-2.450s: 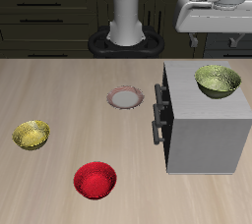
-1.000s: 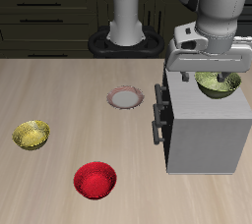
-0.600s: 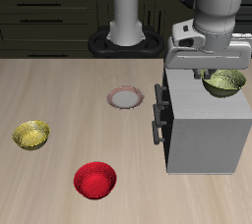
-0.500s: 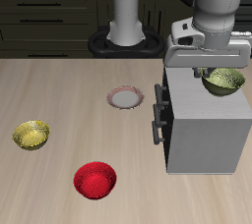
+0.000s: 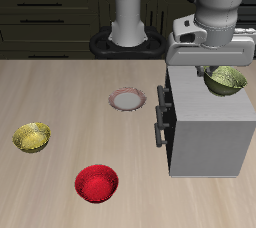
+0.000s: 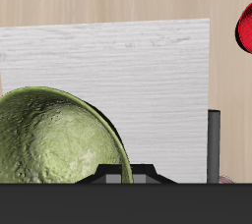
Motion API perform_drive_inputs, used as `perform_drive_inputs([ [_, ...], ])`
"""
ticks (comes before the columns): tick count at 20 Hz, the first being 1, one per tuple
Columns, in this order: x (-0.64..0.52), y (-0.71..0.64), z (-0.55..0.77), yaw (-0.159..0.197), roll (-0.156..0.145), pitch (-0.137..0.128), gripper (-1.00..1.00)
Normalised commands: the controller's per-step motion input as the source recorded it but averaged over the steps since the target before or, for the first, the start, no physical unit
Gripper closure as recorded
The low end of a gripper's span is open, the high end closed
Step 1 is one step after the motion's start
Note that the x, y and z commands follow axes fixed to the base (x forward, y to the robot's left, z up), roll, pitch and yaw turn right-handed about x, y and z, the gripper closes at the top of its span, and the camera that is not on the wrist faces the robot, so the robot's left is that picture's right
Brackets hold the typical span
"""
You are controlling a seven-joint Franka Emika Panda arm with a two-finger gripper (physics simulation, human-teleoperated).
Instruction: Place the green bowl on the plate
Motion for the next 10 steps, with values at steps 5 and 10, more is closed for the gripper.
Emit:
perform_drive_inputs([
  [5,0.01,-0.20,0.07,0.022,-0.024,-0.022,1.00],
  [10,-0.03,-0.34,0.15,0.015,-0.033,-0.039,1.00],
])
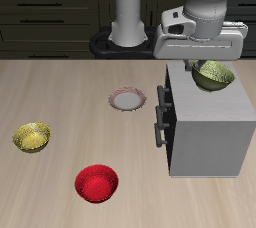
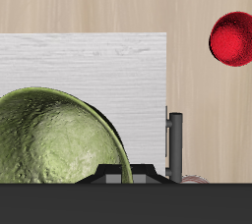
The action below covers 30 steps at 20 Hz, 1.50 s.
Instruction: Place the green bowl on the plate
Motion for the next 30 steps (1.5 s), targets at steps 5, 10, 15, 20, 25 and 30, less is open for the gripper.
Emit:
perform_drive_inputs([
  [5,0.00,-0.32,0.08,0.014,-0.046,-0.017,1.00],
  [10,-0.04,-0.50,0.08,0.012,-0.051,-0.022,1.00],
  [15,-0.01,-0.37,0.03,0.001,-0.040,-0.012,1.00],
  [20,0.00,-0.39,0.04,0.008,-0.042,-0.018,1.00],
  [25,-0.10,-0.26,-0.01,0.003,-0.017,-0.004,1.00],
  [30,-0.17,-0.28,-0.05,0.017,-0.013,-0.002,1.00],
])
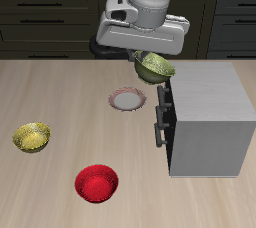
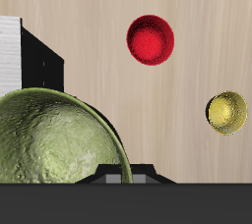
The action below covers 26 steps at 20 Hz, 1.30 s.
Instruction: Place the green bowl on the plate
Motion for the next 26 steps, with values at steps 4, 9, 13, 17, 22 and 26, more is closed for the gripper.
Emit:
perform_drive_inputs([
  [4,-0.23,-0.14,-0.06,-0.012,0.025,0.006,1.00],
  [9,-0.30,-0.08,-0.05,0.037,0.017,-0.013,1.00],
  [13,-0.34,0.01,-0.09,0.020,0.061,0.003,1.00],
  [17,-0.30,0.02,-0.08,0.015,0.040,0.003,1.00],
  [22,-0.39,-0.01,-0.12,0.035,0.050,0.010,1.00],
  [26,-0.31,-0.03,-0.08,-0.002,0.035,0.012,1.00],
])
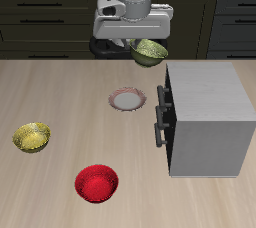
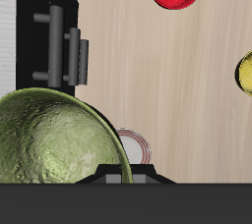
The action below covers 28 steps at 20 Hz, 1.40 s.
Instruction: Place the green bowl on the plate
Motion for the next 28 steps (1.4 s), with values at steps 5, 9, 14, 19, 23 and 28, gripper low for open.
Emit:
perform_drive_inputs([
  [5,-0.31,-0.12,-0.10,-0.013,0.015,0.024,1.00],
  [9,-0.26,-0.15,-0.10,0.008,0.009,0.011,1.00],
  [14,-0.27,-0.10,-0.06,-0.011,0.012,0.017,1.00],
  [19,-0.18,-0.04,-0.05,0.000,0.022,0.010,1.00],
  [23,-0.16,0.00,-0.18,-0.003,0.034,0.039,1.00],
  [28,-0.05,0.01,-0.16,-0.017,0.026,0.026,1.00],
])
